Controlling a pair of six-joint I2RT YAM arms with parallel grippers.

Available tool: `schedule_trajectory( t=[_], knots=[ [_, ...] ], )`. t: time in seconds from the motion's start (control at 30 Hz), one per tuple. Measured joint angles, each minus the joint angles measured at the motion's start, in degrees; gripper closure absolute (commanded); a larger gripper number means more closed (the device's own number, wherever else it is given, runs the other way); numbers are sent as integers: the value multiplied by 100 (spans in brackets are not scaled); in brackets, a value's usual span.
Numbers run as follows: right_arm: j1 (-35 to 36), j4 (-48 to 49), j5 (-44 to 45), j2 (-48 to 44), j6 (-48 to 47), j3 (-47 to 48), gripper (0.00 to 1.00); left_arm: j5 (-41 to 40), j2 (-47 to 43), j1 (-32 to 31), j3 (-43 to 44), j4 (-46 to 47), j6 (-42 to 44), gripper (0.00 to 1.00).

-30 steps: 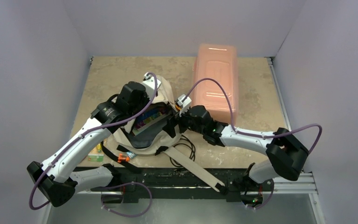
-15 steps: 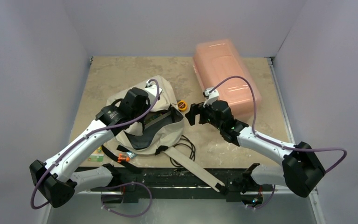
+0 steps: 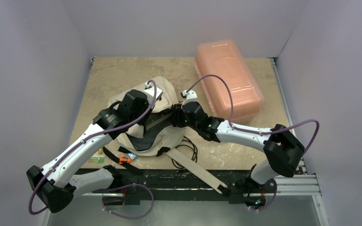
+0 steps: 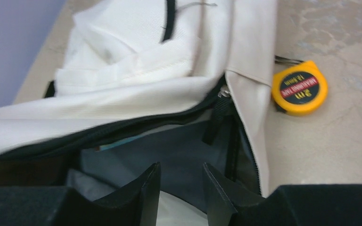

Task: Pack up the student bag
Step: Zip the student bag at the center of the board.

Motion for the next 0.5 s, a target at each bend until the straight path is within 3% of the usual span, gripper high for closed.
schedule_trajectory(
  t=[0.27, 0.5],
  knots=[
    [-31, -44, 293, 177, -55, -28, 48, 0, -44, 0, 0, -52, 22, 100],
    [-31, 190, 525, 857, 0, 374, 59, 133, -142, 0, 0, -61, 22, 100]
  ],
)
